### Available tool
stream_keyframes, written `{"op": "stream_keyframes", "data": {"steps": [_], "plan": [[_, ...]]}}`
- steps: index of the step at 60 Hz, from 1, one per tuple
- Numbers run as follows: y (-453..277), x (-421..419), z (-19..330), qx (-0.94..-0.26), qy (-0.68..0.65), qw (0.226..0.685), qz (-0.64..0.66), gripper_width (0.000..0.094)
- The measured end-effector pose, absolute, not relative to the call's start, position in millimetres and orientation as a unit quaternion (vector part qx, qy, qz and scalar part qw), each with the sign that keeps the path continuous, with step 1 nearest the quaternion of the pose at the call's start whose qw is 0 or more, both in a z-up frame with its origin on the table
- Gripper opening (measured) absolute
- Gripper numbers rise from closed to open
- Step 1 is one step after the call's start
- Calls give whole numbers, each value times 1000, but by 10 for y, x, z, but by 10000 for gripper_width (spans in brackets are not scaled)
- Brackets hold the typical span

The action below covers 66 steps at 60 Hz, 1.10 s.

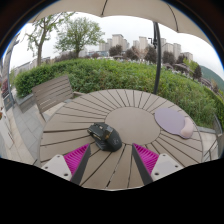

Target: Arrange mouse

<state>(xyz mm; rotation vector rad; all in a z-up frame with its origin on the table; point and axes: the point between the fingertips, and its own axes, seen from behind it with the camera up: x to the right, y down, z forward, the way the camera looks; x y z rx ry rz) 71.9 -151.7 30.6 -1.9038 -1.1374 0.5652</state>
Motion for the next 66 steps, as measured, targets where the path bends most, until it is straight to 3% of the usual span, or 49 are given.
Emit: {"op": "stream_keyframes", "data": {"steps": [16, 40, 47, 50, 52, 55, 62, 66], "plan": [[-1190, 247, -29, -768, -448, 401, 218, 864], [-810, -202, -44, -777, -440, 397, 212, 856], [-782, -267, -121, -791, -434, 377, 210, 852], [-815, -309, -139, -795, -428, 368, 221, 783], [-859, -340, -166, -798, -426, 357, 233, 643], [-850, -359, -163, -801, -426, 352, 231, 626], [-831, -412, -75, -793, -442, 361, 216, 438], [-833, -375, -62, -789, -459, 364, 186, 427]]}}
